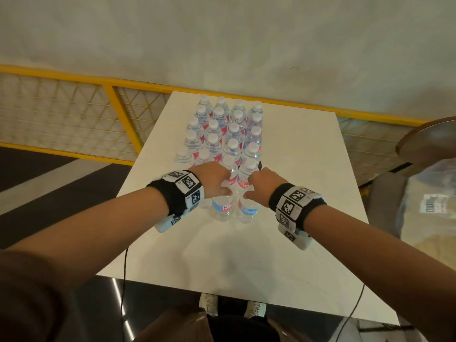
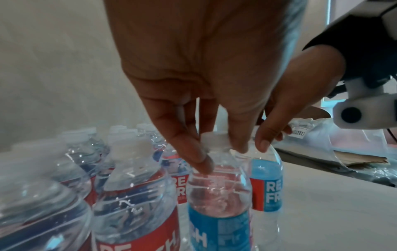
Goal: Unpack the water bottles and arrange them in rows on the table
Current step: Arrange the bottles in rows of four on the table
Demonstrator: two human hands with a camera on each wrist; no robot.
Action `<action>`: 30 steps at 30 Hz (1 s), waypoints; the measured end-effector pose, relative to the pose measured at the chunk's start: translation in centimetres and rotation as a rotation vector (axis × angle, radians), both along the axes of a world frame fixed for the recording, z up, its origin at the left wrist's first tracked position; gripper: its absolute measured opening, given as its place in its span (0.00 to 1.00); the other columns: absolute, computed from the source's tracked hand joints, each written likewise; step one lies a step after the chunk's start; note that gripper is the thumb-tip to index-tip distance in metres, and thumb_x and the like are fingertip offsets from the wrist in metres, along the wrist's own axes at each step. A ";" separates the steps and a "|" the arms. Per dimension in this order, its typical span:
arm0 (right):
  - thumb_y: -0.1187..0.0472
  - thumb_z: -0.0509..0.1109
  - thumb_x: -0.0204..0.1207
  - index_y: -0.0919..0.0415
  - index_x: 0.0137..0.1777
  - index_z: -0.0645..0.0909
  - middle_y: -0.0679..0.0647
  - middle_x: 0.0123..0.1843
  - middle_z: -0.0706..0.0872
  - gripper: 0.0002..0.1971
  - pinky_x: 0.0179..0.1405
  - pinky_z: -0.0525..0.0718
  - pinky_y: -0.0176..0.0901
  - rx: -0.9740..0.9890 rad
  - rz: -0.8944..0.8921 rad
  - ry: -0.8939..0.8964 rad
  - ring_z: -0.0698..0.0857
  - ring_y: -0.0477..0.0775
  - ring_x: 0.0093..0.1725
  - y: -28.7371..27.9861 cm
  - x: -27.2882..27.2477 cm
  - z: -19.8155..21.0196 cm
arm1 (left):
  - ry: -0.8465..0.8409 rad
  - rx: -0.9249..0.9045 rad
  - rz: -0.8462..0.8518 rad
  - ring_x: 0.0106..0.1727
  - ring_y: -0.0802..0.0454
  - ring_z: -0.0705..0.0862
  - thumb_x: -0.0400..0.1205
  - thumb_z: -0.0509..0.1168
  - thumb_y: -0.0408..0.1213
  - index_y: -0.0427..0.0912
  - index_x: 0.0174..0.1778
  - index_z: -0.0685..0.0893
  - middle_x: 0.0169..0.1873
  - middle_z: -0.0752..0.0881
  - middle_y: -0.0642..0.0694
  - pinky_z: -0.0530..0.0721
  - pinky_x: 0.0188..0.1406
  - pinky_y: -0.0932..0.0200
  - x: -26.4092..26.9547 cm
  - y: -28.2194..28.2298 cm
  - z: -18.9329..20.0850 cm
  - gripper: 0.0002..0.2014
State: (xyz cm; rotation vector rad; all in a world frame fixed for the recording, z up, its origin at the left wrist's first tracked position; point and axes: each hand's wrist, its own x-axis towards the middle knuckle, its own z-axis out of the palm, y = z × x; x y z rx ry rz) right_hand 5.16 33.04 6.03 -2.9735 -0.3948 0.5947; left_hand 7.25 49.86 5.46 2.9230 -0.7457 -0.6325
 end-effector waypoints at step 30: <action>0.69 0.65 0.79 0.56 0.71 0.78 0.58 0.70 0.79 0.20 0.67 0.74 0.41 0.022 0.081 -0.009 0.79 0.58 0.68 0.6 1.3 0.4 | -0.032 0.001 0.033 0.45 0.40 0.84 0.77 0.68 0.45 0.42 0.38 0.80 0.34 0.79 0.45 0.77 0.38 0.55 1.6 -1.2 0.6 0.09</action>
